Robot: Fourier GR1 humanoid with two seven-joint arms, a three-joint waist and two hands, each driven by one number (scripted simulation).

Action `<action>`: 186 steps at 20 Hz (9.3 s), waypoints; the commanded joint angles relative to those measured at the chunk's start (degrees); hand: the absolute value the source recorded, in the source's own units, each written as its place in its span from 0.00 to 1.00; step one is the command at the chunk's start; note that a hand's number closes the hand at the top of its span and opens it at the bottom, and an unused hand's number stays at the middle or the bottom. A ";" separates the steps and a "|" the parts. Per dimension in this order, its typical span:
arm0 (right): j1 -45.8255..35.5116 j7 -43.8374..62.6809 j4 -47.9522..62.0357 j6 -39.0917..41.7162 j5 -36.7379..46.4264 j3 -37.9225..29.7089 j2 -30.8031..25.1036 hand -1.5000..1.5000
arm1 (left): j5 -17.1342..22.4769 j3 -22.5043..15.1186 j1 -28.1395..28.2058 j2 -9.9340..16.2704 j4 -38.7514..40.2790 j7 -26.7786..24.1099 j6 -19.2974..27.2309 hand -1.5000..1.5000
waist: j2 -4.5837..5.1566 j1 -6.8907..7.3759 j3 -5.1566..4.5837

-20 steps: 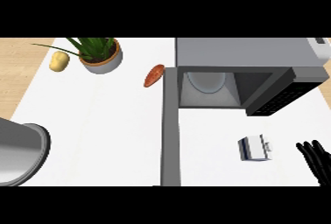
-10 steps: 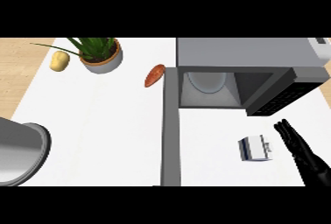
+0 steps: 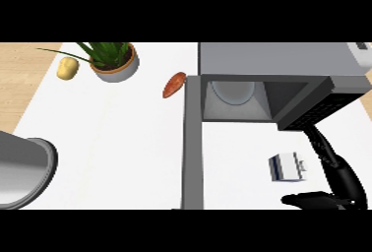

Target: Pick up the milk, place it into the microwave and close the microwave

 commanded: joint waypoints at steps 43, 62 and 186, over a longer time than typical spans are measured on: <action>-32.73 -22.50 60.79 -35.32 9.82 -4.96 -2.15 1.00 | 4.54 4.79 0.94 0.18 4.69 -1.47 -7.99 0.00 | 0.47 1.07 0.14; -32.59 -2.76 32.55 -30.35 10.08 4.33 4.55 1.00 | 6.01 8.04 -0.55 -0.85 6.43 0.84 -7.98 0.00 | -0.33 -1.07 -0.09; 18.79 5.20 -30.93 3.81 -23.89 -0.02 -3.44 0.00 | -17.05 -74.37 -76.27 -0.85 73.17 5.77 49.58 1.00 | 1.29 -8.86 -0.42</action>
